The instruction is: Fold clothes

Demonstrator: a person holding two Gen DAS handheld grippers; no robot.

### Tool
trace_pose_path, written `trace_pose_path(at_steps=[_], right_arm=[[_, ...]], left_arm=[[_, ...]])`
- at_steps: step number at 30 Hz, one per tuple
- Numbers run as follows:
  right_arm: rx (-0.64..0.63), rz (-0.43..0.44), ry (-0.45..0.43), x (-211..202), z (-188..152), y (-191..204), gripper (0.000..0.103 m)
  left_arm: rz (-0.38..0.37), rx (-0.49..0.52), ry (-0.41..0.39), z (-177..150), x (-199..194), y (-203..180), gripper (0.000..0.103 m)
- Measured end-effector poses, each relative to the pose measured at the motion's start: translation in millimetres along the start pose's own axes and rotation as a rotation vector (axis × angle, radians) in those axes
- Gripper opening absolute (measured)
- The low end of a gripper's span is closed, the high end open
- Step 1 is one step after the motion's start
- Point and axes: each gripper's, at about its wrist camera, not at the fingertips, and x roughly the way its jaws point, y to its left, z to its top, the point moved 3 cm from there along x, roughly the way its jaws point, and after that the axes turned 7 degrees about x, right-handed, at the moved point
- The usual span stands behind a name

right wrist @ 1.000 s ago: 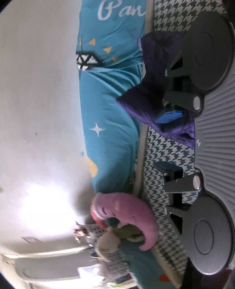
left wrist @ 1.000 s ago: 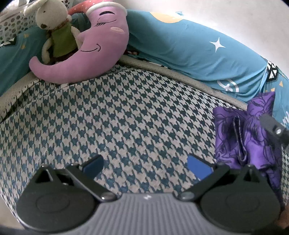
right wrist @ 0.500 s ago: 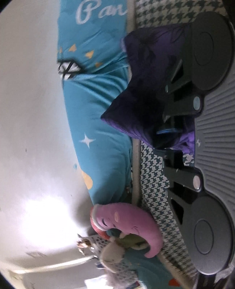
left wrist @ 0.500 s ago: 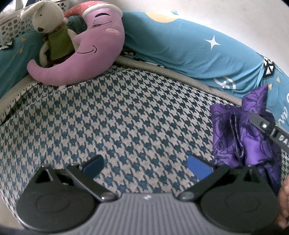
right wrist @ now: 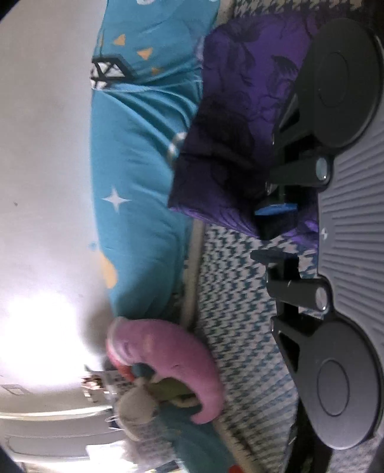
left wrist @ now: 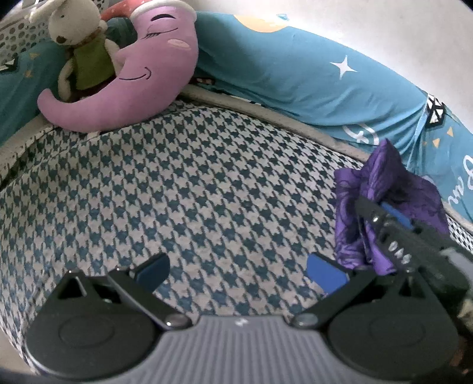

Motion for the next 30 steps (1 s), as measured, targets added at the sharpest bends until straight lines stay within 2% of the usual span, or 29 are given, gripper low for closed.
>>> trace_pose_path(at_steps=[8,16,21,30], right_arm=[[0.064,0.011,0.002,-42.5,16.7,-20.0,0.026],[-0.04,-0.035,0.075,-76.3,2.4,-33.8,0.028],[-0.103,-0.027,0.134,-87.5,-14.1,-39.1,0.036],[-0.164,-0.031,0.185,-80.7,-33.5,-46.0,0.042]], left_arm=[[0.001,0.02,-0.011,2.5,-0.6,-8.3,0.103],[0.01,0.055,-0.007,0.7,0.3,-10.8,0.103],[0.01,0.059,-0.002,0.6,0.6,-10.9,0.103],[0.004,0.073,0.004,0.2,3.5,-23.0,0.103]])
